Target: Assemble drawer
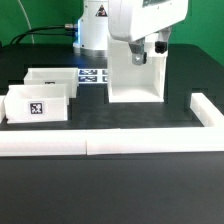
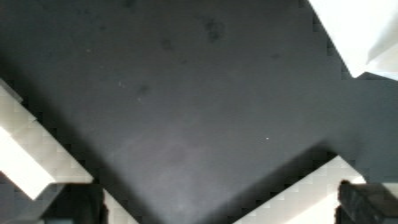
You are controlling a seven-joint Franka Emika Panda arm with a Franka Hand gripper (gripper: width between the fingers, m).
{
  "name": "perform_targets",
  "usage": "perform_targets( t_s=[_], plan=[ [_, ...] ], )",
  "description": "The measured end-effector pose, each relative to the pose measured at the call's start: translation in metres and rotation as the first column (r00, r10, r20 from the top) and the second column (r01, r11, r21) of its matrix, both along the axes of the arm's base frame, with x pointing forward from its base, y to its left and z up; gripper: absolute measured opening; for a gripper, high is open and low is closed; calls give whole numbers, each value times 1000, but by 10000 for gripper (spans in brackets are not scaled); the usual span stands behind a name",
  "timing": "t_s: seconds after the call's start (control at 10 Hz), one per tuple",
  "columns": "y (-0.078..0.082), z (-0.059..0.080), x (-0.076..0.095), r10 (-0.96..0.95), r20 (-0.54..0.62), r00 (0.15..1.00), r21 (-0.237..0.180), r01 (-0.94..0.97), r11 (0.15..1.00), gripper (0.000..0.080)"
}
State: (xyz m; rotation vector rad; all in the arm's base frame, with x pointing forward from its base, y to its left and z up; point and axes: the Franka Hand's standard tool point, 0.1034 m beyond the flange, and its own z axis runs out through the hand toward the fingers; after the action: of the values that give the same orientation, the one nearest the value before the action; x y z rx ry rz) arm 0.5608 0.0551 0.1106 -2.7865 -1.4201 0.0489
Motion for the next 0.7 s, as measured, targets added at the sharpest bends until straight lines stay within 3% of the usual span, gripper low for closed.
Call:
perform_targets(
  t_s=[0.6,0.7],
  plan=[
    [1,-6,-2,-11,-2,1000,2,11,1000,650],
    [2,-3,-10,-98,28,995,6,98,995,650]
  ],
)
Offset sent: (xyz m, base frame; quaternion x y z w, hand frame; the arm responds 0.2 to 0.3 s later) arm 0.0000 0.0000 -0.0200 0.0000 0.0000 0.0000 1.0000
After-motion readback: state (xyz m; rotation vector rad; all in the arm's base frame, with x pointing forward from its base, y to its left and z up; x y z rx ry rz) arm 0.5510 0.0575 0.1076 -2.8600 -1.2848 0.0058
